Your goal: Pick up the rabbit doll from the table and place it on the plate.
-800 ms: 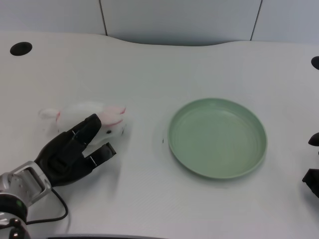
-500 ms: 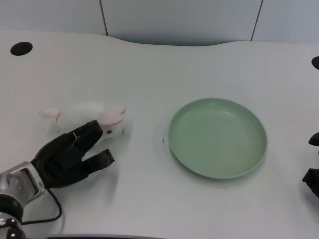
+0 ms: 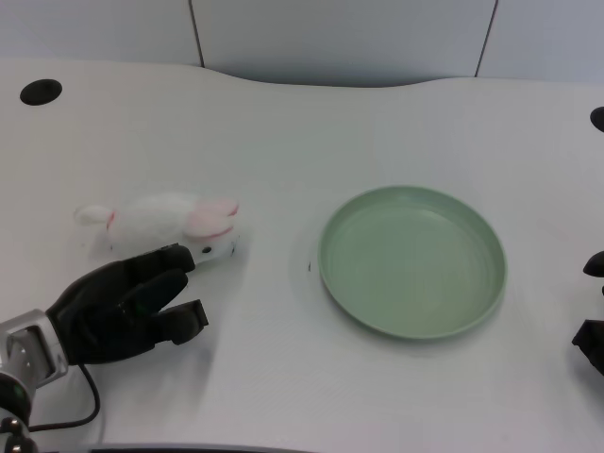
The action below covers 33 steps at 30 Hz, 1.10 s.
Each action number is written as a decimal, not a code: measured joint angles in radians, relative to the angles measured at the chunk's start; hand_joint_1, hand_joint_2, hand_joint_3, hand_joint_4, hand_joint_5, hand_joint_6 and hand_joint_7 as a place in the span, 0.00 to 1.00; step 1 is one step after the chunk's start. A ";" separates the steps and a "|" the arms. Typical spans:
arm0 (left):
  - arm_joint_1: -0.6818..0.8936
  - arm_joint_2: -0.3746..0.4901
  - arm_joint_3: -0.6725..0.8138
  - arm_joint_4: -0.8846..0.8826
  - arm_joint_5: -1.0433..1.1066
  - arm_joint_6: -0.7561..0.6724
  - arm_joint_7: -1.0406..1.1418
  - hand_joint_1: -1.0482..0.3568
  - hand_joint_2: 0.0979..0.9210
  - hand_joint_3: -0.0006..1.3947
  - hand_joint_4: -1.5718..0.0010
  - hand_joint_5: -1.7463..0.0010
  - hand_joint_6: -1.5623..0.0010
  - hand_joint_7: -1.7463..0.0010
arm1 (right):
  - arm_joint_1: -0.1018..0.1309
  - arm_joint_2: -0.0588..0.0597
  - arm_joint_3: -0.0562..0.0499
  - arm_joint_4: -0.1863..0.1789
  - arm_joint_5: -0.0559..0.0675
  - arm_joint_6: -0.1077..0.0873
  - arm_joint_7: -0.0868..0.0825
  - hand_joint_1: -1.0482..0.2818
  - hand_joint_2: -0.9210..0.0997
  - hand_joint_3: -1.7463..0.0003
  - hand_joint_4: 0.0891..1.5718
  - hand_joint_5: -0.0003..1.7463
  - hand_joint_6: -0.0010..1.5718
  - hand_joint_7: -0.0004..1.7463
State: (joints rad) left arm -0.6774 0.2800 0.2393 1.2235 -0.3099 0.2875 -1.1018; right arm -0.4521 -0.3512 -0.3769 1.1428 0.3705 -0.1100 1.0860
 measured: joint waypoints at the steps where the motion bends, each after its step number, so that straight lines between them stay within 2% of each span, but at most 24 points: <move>1: 0.000 0.000 0.002 0.000 0.000 0.000 0.000 0.54 0.42 0.53 0.44 0.00 0.37 0.56 | 0.000 0.000 0.000 0.000 0.000 0.000 0.000 0.45 0.00 0.87 0.79 1.00 0.63 1.00; 2: 0.000 0.000 0.005 0.001 -0.001 0.004 0.000 0.53 0.55 0.42 0.46 0.00 0.39 0.55 | 0.000 0.000 0.000 0.000 0.000 0.000 0.000 0.45 0.00 0.87 0.78 1.00 0.63 1.00; 3: 0.000 0.000 0.011 0.001 -0.003 0.011 0.000 0.52 0.62 0.36 0.47 0.00 0.41 0.54 | 0.000 0.000 0.000 -0.001 0.000 0.000 0.000 0.45 0.00 0.87 0.78 1.00 0.62 1.00; 5: 0.000 0.000 0.022 -0.005 -0.015 0.030 0.000 0.44 0.87 0.14 0.58 0.00 0.54 0.36 | 0.000 0.000 0.000 -0.003 0.000 0.001 0.000 0.45 0.00 0.87 0.78 1.00 0.62 1.00; 7: 0.000 0.000 0.033 -0.014 -0.020 0.045 0.000 0.43 0.92 0.08 0.60 0.00 0.58 0.31 | 0.000 0.000 0.000 -0.003 0.000 0.002 0.000 0.46 0.00 0.87 0.78 1.00 0.62 1.00; 10: 0.000 0.000 0.039 -0.027 -0.021 0.054 -0.001 0.42 0.95 0.06 0.61 0.00 0.59 0.30 | 0.000 0.000 0.000 -0.003 0.000 0.002 0.000 0.46 0.00 0.87 0.78 1.00 0.62 1.00; 11: 0.016 0.000 0.033 -0.071 -0.019 0.041 -0.010 0.31 0.98 0.08 0.67 0.28 0.62 0.50 | 0.000 0.000 0.001 -0.004 0.000 0.003 0.000 0.46 0.00 0.87 0.76 1.00 0.60 1.00; 12: 0.039 -0.001 0.028 -0.138 -0.021 0.010 -0.040 0.26 0.99 0.08 0.67 0.41 0.60 0.61 | 0.000 0.000 0.000 -0.005 0.000 0.003 -0.001 0.46 0.00 0.86 0.76 1.00 0.60 1.00; 15: 0.095 0.001 0.003 -0.381 -0.020 -0.149 -0.090 0.20 1.00 0.10 0.64 0.66 0.56 0.86 | 0.000 0.001 0.000 -0.005 0.000 0.003 -0.001 0.46 0.00 0.86 0.76 1.00 0.61 1.00; 16: 0.115 0.003 -0.004 -0.466 -0.016 -0.225 -0.090 0.19 1.00 0.10 0.62 0.70 0.54 0.90 | 0.000 0.001 0.001 -0.006 0.000 0.003 -0.001 0.46 0.00 0.87 0.76 1.00 0.61 1.00; 18: 0.151 0.016 -0.021 -0.595 -0.011 -0.345 -0.088 0.19 1.00 0.10 0.61 0.73 0.53 0.94 | 0.000 0.001 0.001 -0.006 0.000 0.003 -0.003 0.46 0.00 0.87 0.76 1.00 0.60 1.00; 22: 0.189 0.021 -0.047 -0.634 0.004 -0.483 -0.056 0.19 1.00 0.08 0.62 0.76 0.55 0.97 | 0.000 0.001 0.001 -0.007 0.000 0.004 -0.009 0.46 0.00 0.88 0.73 1.00 0.58 1.00; 23: 0.193 0.021 -0.053 -0.632 0.028 -0.542 -0.037 0.18 1.00 0.07 0.71 0.81 0.64 0.99 | 0.000 0.001 0.001 -0.007 0.000 0.004 -0.009 0.45 0.00 0.87 0.74 1.00 0.58 1.00; 25: 0.190 0.022 -0.072 -0.626 0.093 -0.701 0.027 0.17 1.00 0.06 0.75 0.84 0.68 1.00 | 0.000 0.001 0.001 -0.007 0.000 0.004 -0.009 0.45 0.00 0.87 0.74 1.00 0.58 1.00; 29: 0.117 0.035 -0.117 -0.501 0.203 -0.926 0.141 0.13 1.00 0.05 0.80 0.89 0.74 1.00 | 0.001 0.001 0.000 -0.007 0.001 0.004 -0.007 0.46 0.00 0.87 0.75 1.00 0.58 1.00; 31: 0.074 0.050 -0.152 -0.416 0.305 -1.016 0.245 0.11 1.00 0.05 0.84 0.93 0.78 1.00 | 0.002 0.001 0.000 -0.008 0.001 0.004 -0.007 0.46 0.00 0.87 0.77 1.00 0.61 1.00; 32: 0.059 0.059 -0.170 -0.379 0.355 -1.051 0.301 0.17 0.96 0.03 0.87 0.95 0.80 1.00 | 0.002 0.001 0.000 -0.008 0.001 0.003 -0.008 0.46 0.00 0.87 0.77 1.00 0.61 1.00; 33: 0.051 0.067 -0.189 -0.355 0.406 -1.074 0.362 0.12 0.98 0.04 0.89 0.96 0.83 1.00 | 0.002 0.001 0.000 -0.008 0.001 0.003 -0.008 0.46 0.00 0.87 0.77 1.00 0.61 1.00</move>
State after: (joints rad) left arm -0.6269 0.3469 0.0502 0.8682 0.0962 -0.7866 -0.7393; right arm -0.4500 -0.3504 -0.3766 1.1350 0.3711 -0.1069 1.0781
